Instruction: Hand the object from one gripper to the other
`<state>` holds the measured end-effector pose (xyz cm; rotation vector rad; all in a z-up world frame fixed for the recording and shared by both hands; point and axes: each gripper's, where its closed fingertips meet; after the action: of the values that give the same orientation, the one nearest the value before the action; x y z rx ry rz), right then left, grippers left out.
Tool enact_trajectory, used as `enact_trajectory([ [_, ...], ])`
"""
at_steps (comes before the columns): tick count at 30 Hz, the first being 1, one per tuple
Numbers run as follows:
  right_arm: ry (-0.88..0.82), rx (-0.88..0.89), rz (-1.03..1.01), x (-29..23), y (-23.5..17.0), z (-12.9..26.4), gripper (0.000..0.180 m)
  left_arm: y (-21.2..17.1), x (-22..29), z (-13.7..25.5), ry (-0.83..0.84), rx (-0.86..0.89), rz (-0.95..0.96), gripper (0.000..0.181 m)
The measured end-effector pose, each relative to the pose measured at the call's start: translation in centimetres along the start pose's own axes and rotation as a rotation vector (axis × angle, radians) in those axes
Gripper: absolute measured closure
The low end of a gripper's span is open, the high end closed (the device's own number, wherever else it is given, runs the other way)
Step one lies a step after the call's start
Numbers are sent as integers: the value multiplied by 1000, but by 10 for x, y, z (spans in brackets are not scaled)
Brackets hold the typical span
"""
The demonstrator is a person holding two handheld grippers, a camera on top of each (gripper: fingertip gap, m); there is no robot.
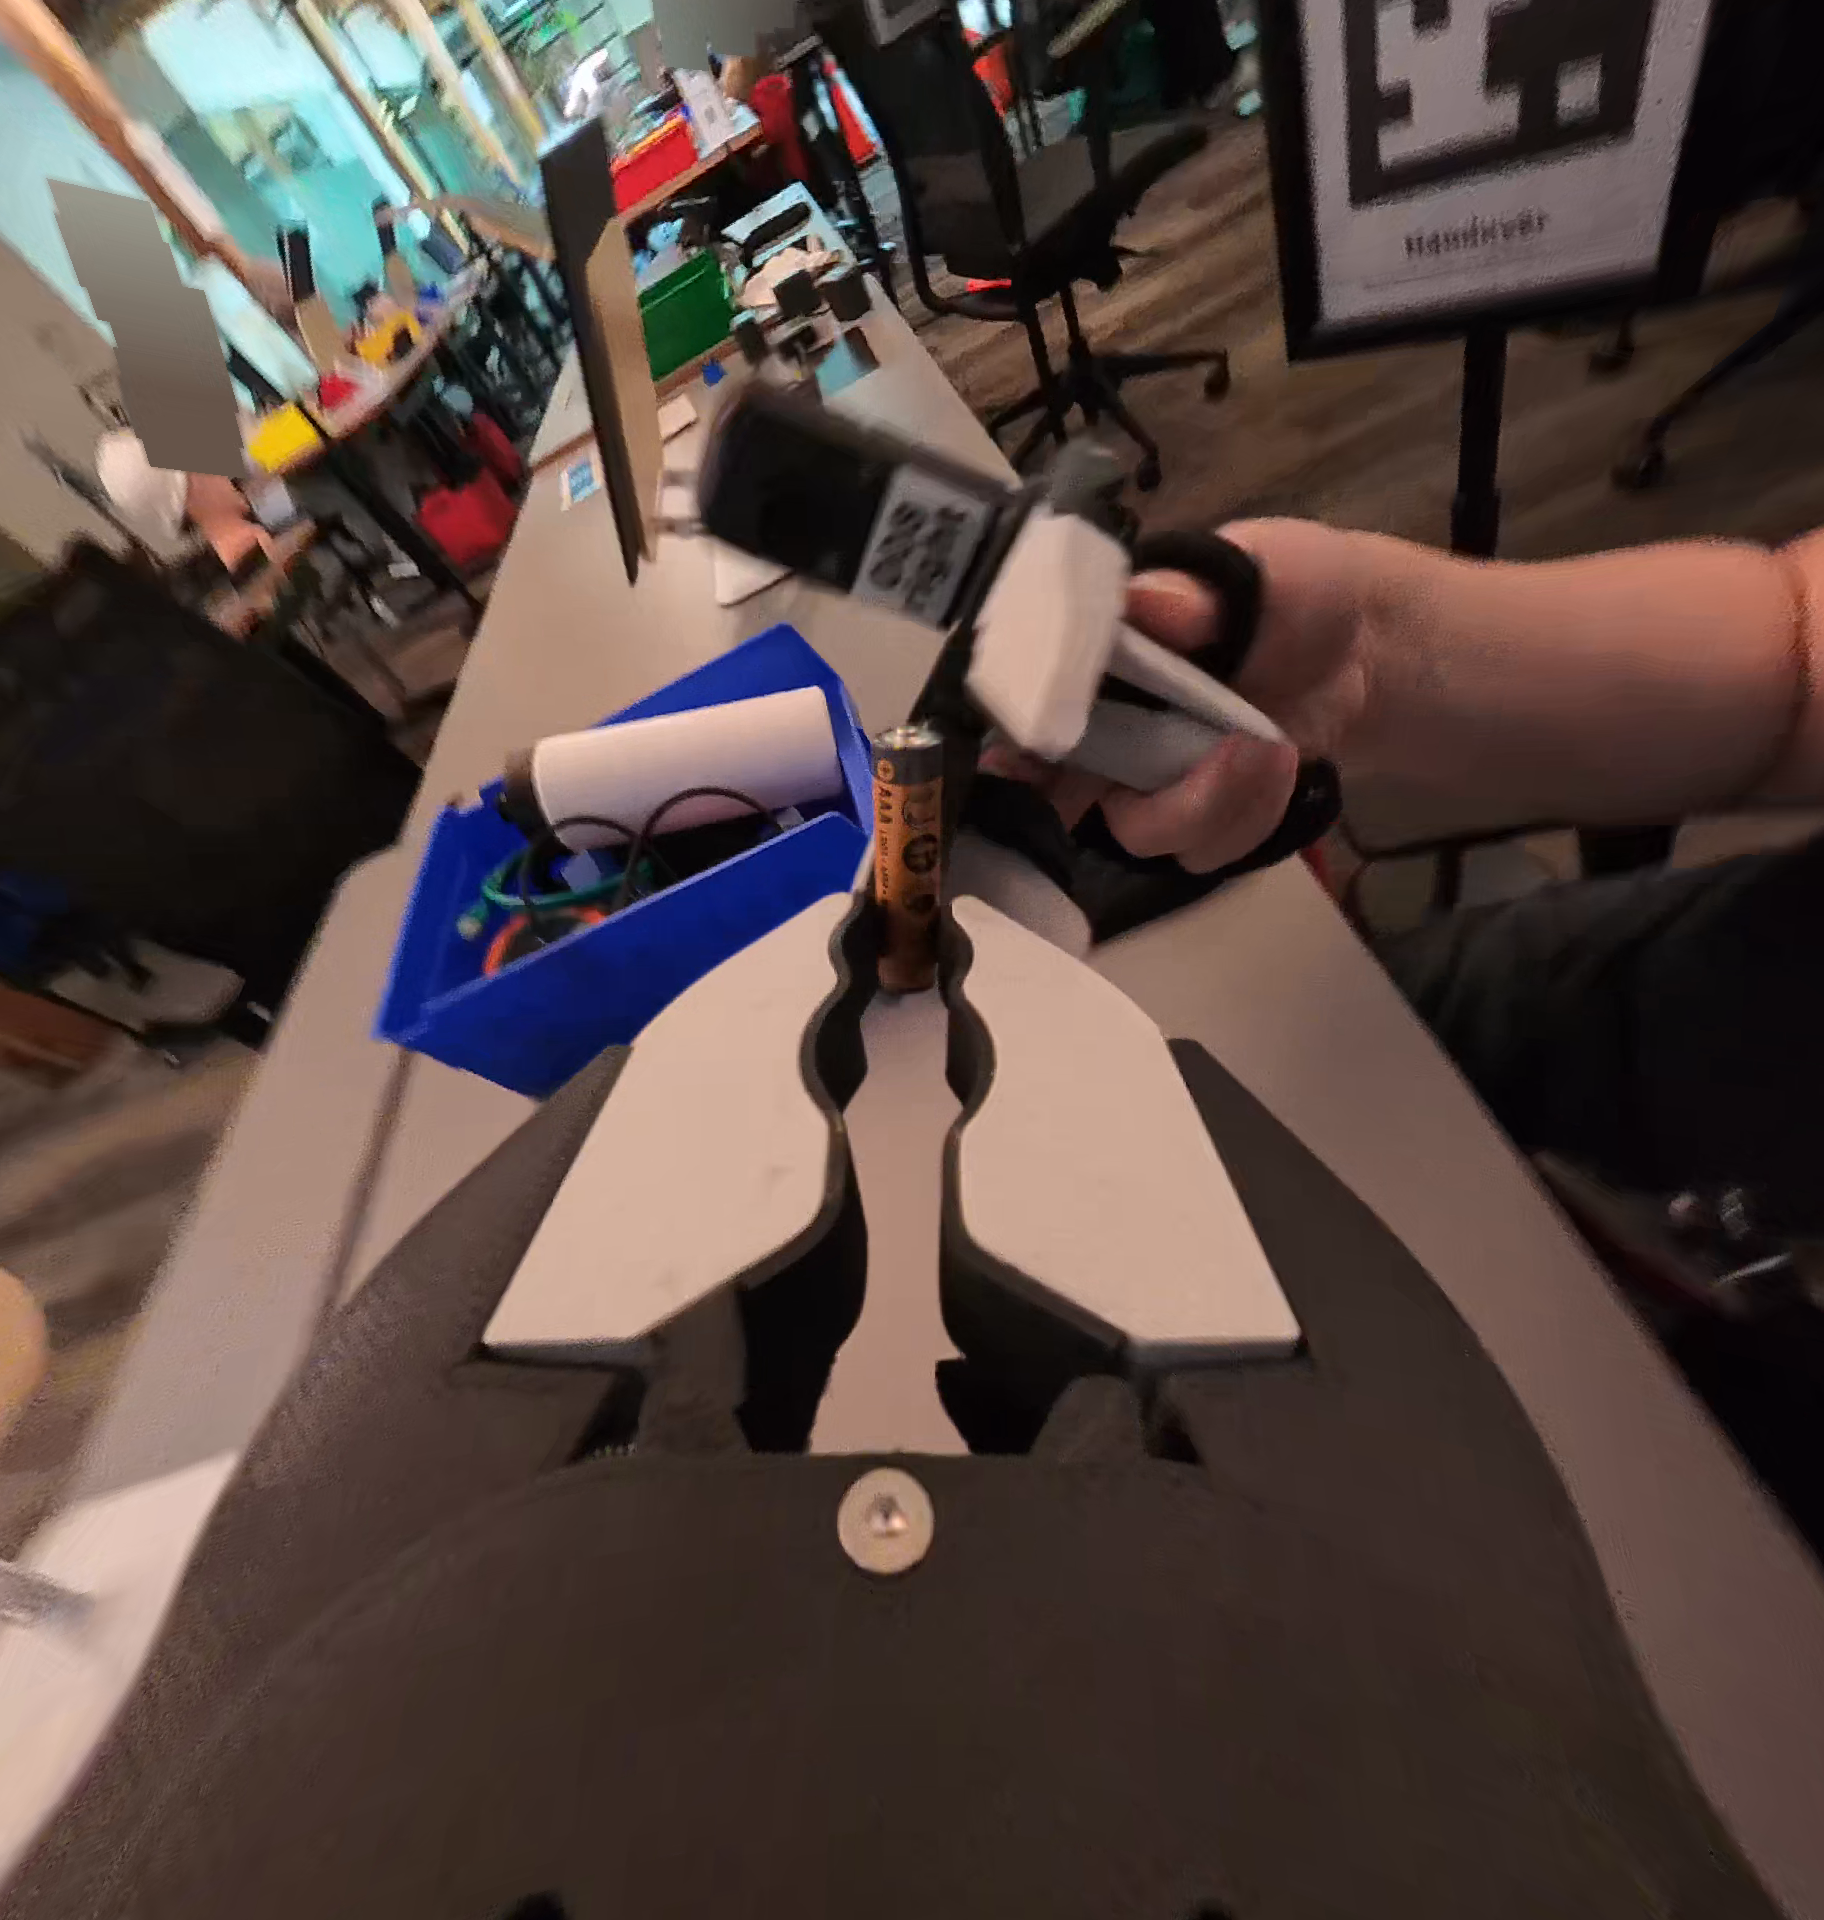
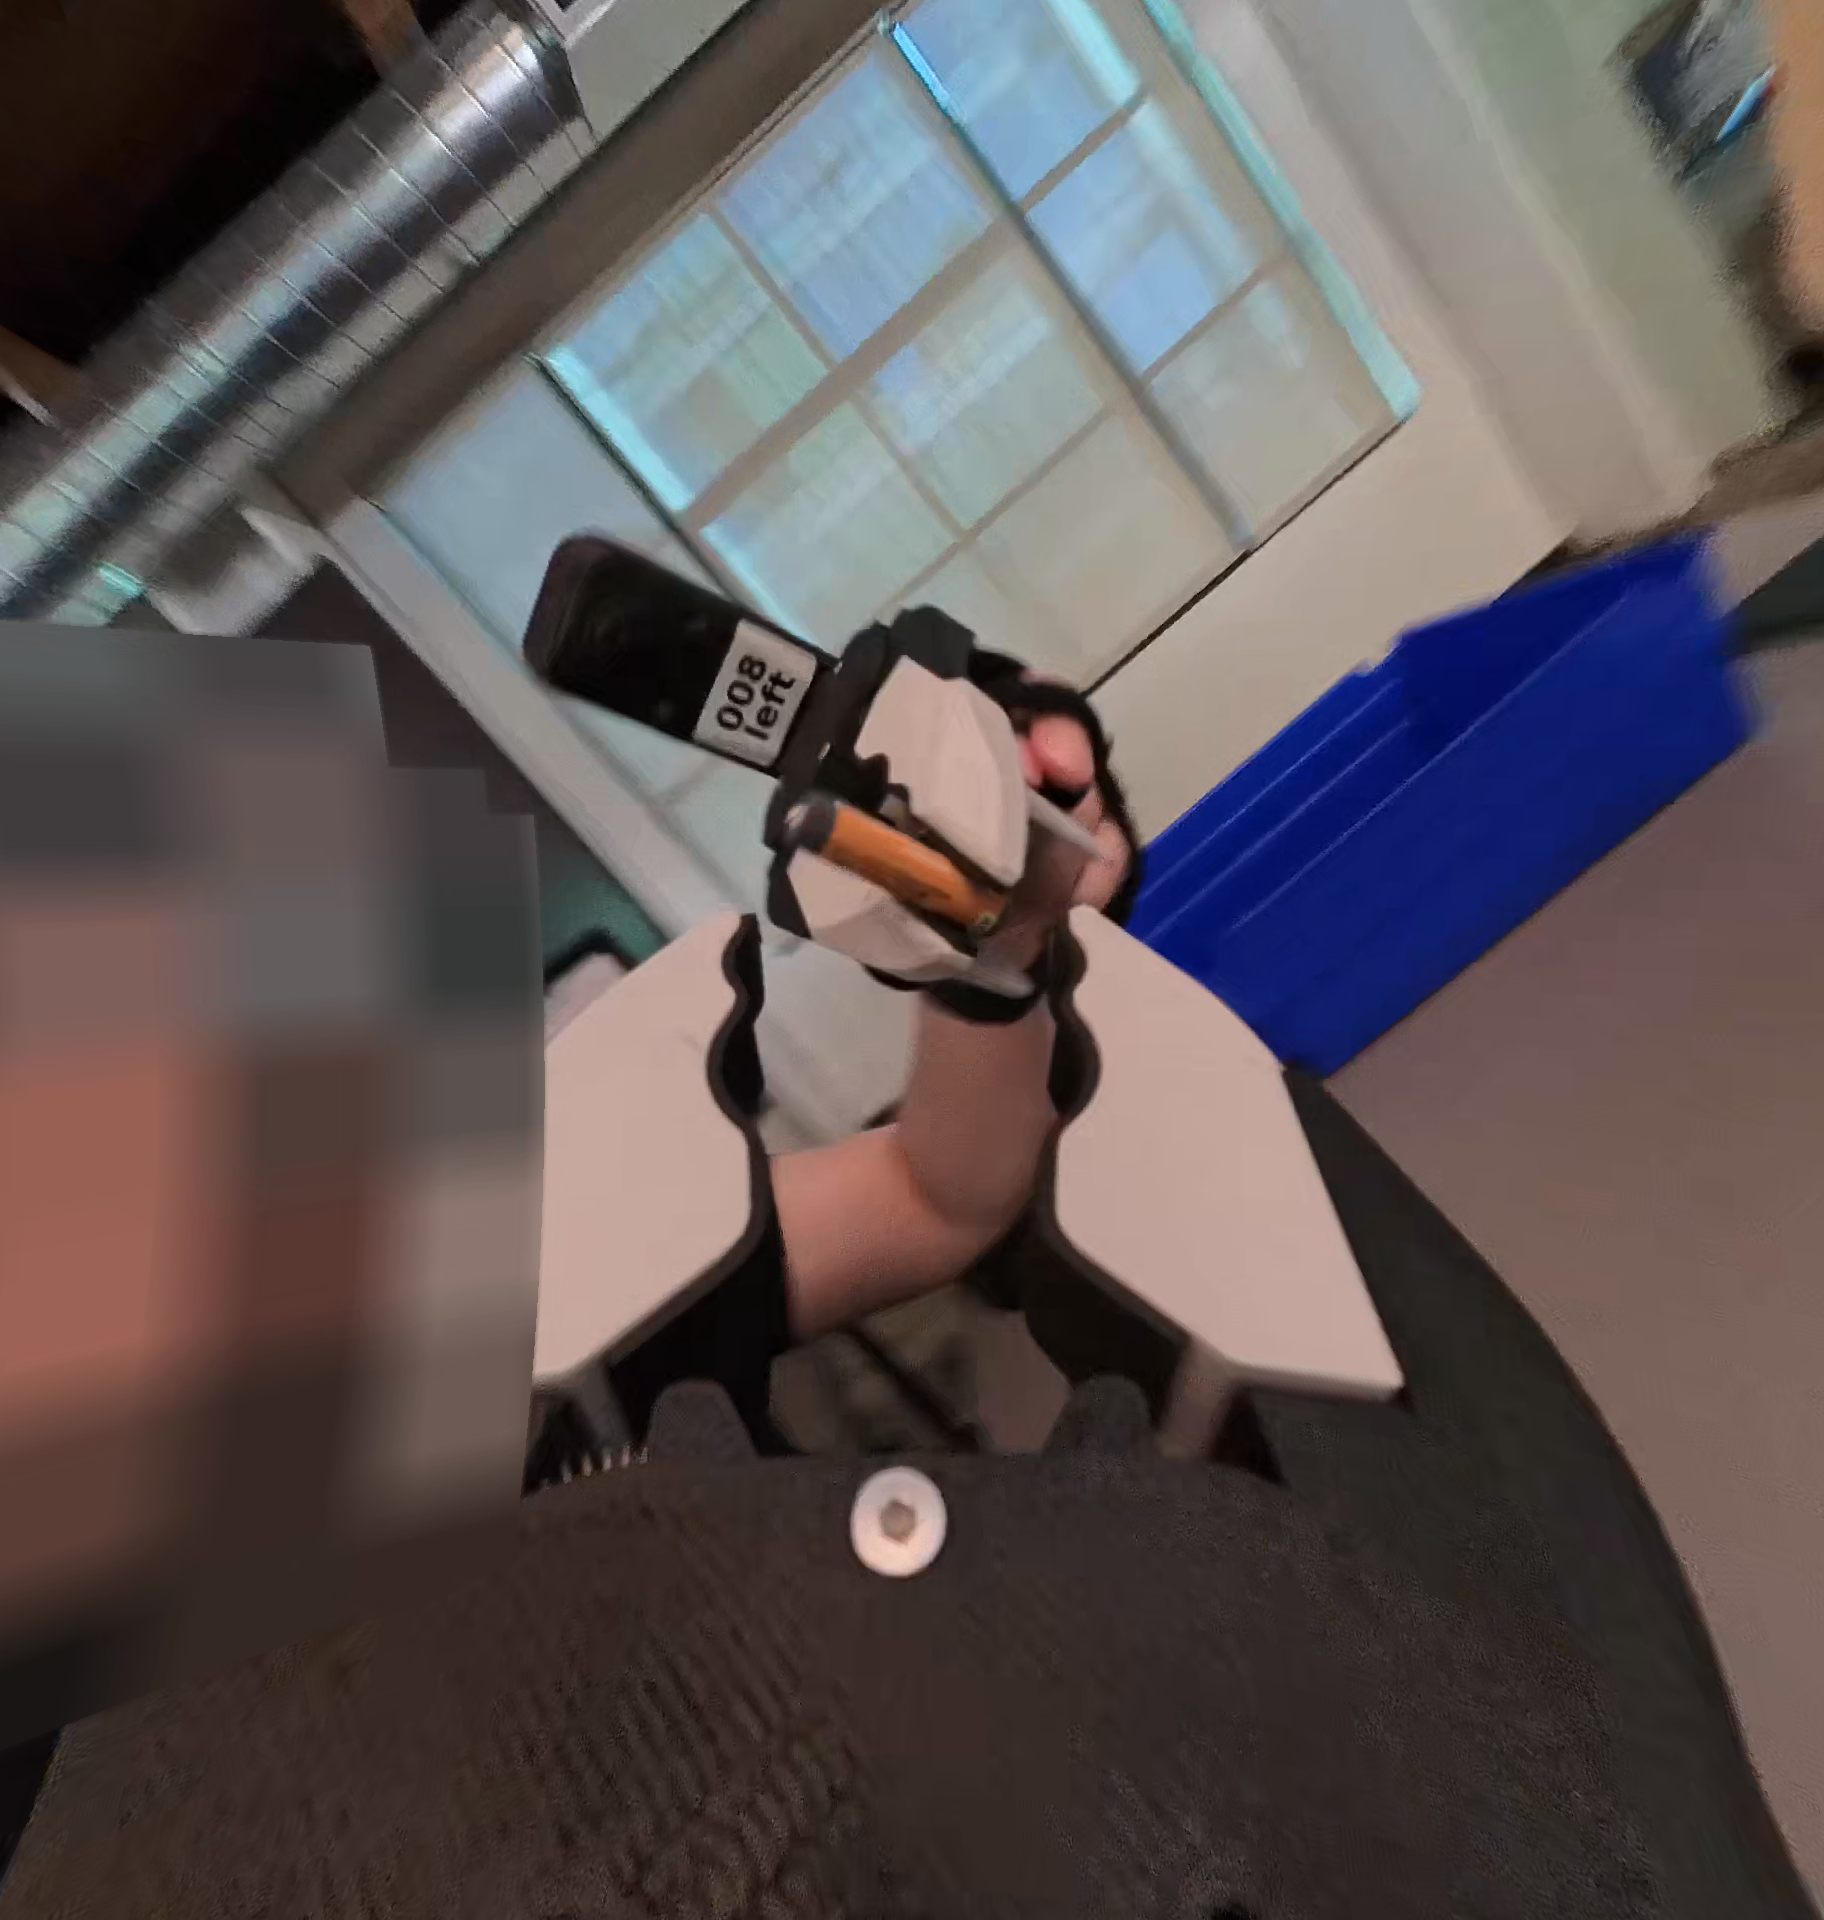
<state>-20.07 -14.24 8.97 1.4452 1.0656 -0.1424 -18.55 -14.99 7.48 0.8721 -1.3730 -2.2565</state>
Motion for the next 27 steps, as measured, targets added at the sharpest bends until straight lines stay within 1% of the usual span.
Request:
enact_trajectory([
  [1,-52,31,138,-1,6,4,126,0,-2,2,-30,9,107,170],
  [3,-204,56,519,-4,14,11,123,0,4,5,-163,25,326,171],
  [6,-499,3,1249,-12,17,19,126,-10,15,7,-344,-45,577,170],
  [8,-623,-92,1758,-18,7,17,136,-14,18,5,-397,-62,674,170],
  [9,-648,-194,1964,-15,-3,14,142,-16,18,3,-406,-68,703,170],
  [11,-763,-400,2227,1,-9,14,147,-21,24,0,-456,-101,752,170],
  [12,-811,-456,2324,5,-7,14,149,-22,28,-1,-490,-114,782,170],
  [13,-860,-478,2415,7,-4,15,151,-22,31,-2,-519,-120,815,170],
  [15,-853,-507,2519,8,-9,14,153,-21,34,-4,-557,-117,871,171],
  [16,-833,-535,2529,11,-13,13,155,-21,35,-6,-564,-117,882,171],
  [19,-846,-615,2568,20,-18,16,156,-21,41,-10,-600,-131,894,171],
  [20,-845,-617,2580,21,-19,17,156,-21,43,-12,-609,-136,899,171],
  [21,-833,-622,2591,22,-21,17,159,-23,45,-13,-611,-149,900,171],
  [22,-828,-627,2604,21,-22,18,166,-25,48,-15,-615,-165,898,171],
  [27,-801,-700,2621,24,-32,25,166,-29,59,-23,-693,-189,937,171],
])
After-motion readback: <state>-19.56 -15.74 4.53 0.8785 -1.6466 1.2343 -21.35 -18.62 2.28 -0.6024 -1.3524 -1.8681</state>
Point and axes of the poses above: each gripper's, where its closed fingertips meet, z back along the fingers, y out of its top, x = y × z across the jaws, and after that the axes turned 4 degrees about -y, right-handed
